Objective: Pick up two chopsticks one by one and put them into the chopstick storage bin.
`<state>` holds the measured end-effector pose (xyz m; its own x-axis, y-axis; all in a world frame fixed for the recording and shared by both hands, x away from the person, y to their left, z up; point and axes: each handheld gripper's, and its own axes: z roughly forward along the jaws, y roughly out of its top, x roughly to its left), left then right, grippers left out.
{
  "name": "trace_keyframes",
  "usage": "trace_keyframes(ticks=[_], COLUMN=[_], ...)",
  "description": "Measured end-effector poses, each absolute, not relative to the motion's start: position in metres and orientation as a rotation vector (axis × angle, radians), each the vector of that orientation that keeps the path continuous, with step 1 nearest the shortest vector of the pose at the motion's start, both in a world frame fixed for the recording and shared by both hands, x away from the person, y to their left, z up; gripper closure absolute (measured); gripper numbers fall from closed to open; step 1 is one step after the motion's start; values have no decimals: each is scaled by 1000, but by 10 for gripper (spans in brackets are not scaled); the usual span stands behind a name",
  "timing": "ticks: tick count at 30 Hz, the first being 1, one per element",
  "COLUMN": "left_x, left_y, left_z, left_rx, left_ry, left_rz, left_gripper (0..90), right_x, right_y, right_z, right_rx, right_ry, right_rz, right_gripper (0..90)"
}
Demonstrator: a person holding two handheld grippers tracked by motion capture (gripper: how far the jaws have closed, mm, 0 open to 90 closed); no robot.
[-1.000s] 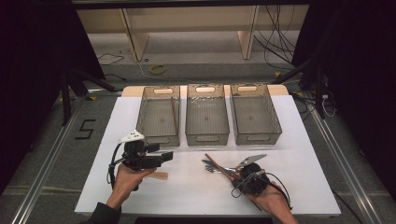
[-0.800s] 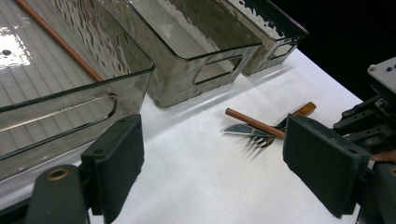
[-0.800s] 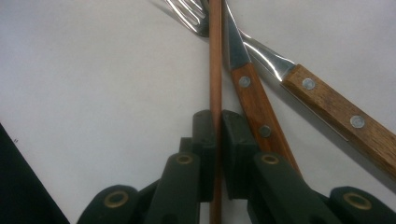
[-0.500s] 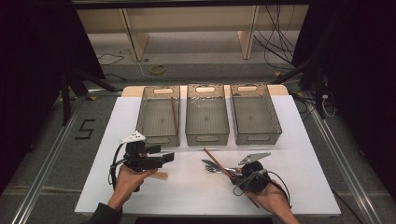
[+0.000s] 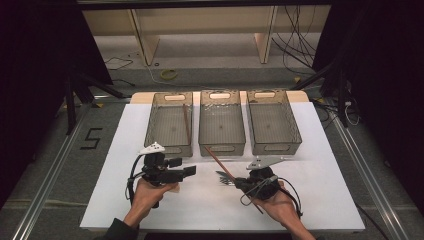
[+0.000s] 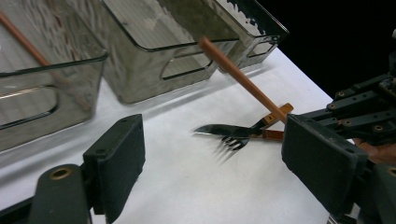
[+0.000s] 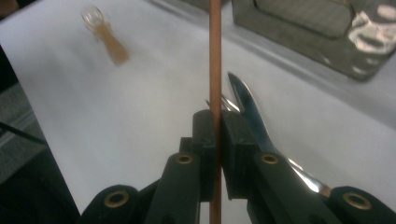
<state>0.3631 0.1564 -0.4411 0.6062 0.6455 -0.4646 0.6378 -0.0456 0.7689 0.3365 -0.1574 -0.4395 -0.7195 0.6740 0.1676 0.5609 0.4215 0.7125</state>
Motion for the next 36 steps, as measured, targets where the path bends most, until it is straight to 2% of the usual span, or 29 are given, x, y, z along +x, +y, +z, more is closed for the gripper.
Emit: trace_keyframes(ticks=[11, 24, 36], left_x=[364, 364, 365], left_y=[132, 119, 114], left_z=[-448, -446, -440], left_rx=[1730, 1700, 1660], left_ry=[1036, 1008, 985], left_rz=[-58, -127, -150], left_gripper=[247, 346, 510], right_x=[335, 330, 327], right_y=[-144, -133, -128], right_z=[-434, -437, -436], right_rx=[1071, 1021, 993], right_ry=[2513, 2523, 2511], right_rz=[1290, 1330, 1385], right_gripper=[853, 854, 853])
